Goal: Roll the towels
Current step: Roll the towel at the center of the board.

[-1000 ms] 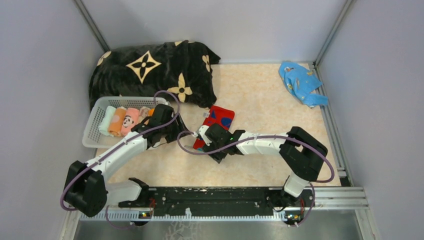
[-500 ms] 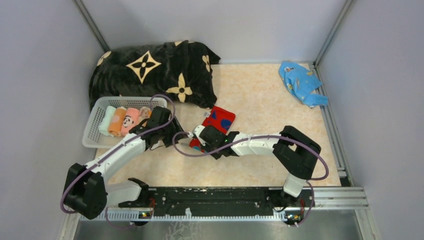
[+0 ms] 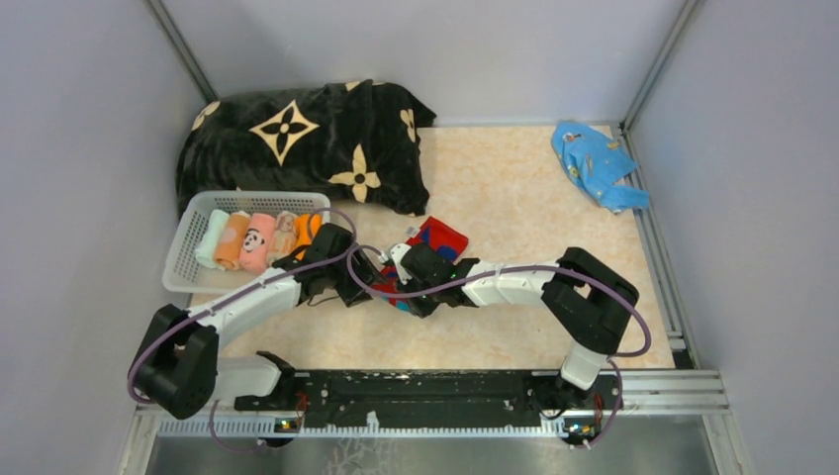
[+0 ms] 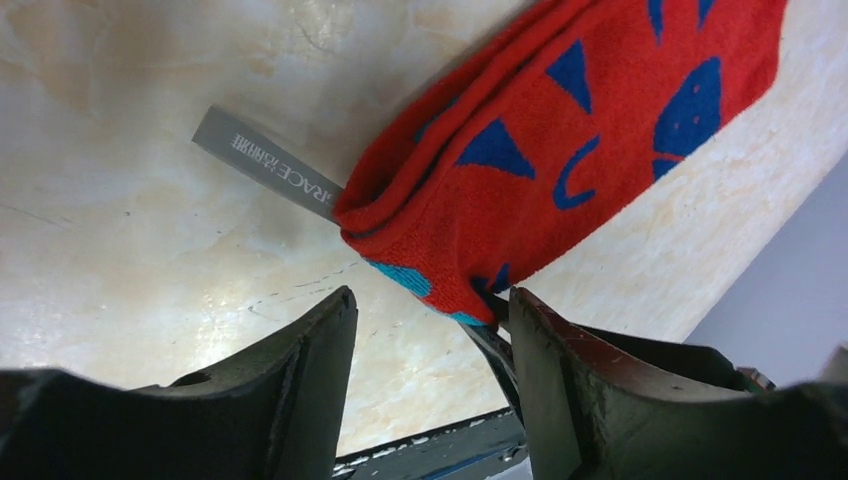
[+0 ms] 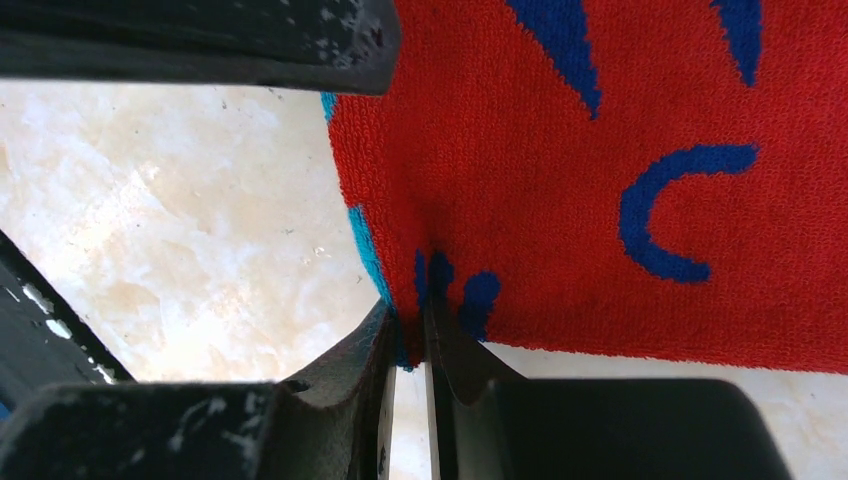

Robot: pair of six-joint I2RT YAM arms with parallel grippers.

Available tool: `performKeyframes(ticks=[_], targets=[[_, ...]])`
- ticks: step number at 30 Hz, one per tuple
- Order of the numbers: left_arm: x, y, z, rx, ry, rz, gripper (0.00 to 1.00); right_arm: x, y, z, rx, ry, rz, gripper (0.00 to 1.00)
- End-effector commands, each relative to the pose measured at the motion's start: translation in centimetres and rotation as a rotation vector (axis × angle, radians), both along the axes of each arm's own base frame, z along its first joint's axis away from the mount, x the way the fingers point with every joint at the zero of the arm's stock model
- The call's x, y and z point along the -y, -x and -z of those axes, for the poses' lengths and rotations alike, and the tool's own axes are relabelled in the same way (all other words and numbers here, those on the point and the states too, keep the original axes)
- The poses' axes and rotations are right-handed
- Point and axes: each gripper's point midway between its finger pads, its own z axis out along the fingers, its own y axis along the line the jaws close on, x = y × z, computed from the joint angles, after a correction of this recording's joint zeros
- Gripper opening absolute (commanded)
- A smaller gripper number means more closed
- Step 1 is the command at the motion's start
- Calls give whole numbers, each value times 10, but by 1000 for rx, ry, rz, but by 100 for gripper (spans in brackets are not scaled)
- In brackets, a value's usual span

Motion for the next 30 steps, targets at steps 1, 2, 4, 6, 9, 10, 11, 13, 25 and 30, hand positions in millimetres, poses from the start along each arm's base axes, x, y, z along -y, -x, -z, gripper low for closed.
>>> performKeyframes(ticks=[1, 2, 4, 6, 9, 10, 11, 13, 25, 30], targets=[[4, -2, 11, -49, 14, -93, 63, 6, 20, 19, -90, 20, 11, 15], [5, 0, 14, -56, 8, -97, 62, 6, 19, 17, -87, 15, 16, 15], [7, 1, 17, -63, -3, -101, 61, 6, 18, 16, -91, 5, 27, 15], [7, 0, 21, -59, -26, -110, 61, 6, 18, 15, -105, -15, 38, 15], [9, 0, 28, -70, -53, -114, 61, 6, 20, 15, -123, -34, 42, 15], [9, -1, 31, -74, -65, -113, 60, 7, 20, 15, -124, -36, 44, 15], [9, 0, 34, -83, -77, -113, 59, 7, 20, 14, -124, -40, 47, 14], [9, 3, 41, -104, -98, -110, 53, 10, 20, 14, -129, -42, 59, 14], [-16, 26, 61, -183, -238, -141, 53, 18, 23, 16, -150, -46, 84, 14], [-12, 30, 55, -178, -214, -139, 55, 15, 23, 14, -148, -54, 78, 14]])
